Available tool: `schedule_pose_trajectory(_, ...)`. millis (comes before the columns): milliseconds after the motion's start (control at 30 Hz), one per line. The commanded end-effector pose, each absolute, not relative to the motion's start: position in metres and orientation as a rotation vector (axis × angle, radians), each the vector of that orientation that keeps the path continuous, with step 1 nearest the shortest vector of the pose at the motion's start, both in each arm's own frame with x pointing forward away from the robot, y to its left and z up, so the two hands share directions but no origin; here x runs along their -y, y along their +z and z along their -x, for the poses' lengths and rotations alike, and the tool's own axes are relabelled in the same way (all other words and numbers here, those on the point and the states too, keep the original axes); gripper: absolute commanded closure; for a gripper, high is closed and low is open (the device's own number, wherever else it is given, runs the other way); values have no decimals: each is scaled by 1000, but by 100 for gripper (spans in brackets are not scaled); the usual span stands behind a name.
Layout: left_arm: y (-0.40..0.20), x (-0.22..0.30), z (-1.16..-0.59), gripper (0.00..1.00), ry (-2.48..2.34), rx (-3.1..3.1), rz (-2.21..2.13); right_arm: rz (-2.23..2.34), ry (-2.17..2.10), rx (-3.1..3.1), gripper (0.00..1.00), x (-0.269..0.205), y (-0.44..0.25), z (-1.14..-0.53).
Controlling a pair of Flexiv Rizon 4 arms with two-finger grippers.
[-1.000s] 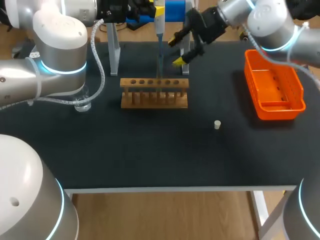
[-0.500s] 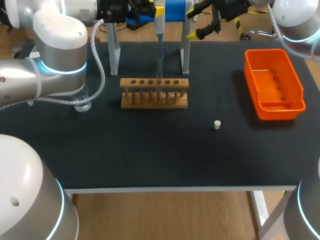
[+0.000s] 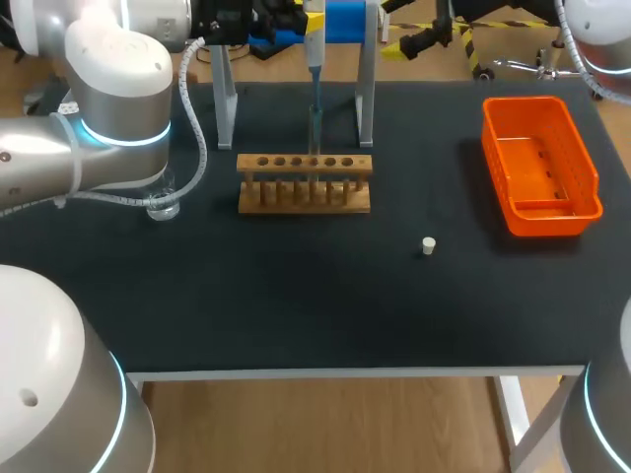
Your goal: Invert the test tube, pick up the pipette, mount the tip to pipette, aspirate from beaker and dispense into the tube, eject the tip, return the pipette, and cap with the stopper.
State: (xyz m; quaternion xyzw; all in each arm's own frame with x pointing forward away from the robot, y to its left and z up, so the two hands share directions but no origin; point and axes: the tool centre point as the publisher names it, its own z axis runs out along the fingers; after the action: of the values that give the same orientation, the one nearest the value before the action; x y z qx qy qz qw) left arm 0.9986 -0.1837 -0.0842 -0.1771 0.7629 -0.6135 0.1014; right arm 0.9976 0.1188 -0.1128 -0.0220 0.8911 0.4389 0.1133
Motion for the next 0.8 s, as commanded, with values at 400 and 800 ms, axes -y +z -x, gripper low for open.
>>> schedule_pose_trajectory(400,-85,185,-999,100,-1816,-2247,523,64,1284,-2618,100,-118,-112,-997)
schedule_pose_trajectory(800,-85,185,-999,100,-1816,-2247,523,105,1305,-2611,100,-123,-92,-993)
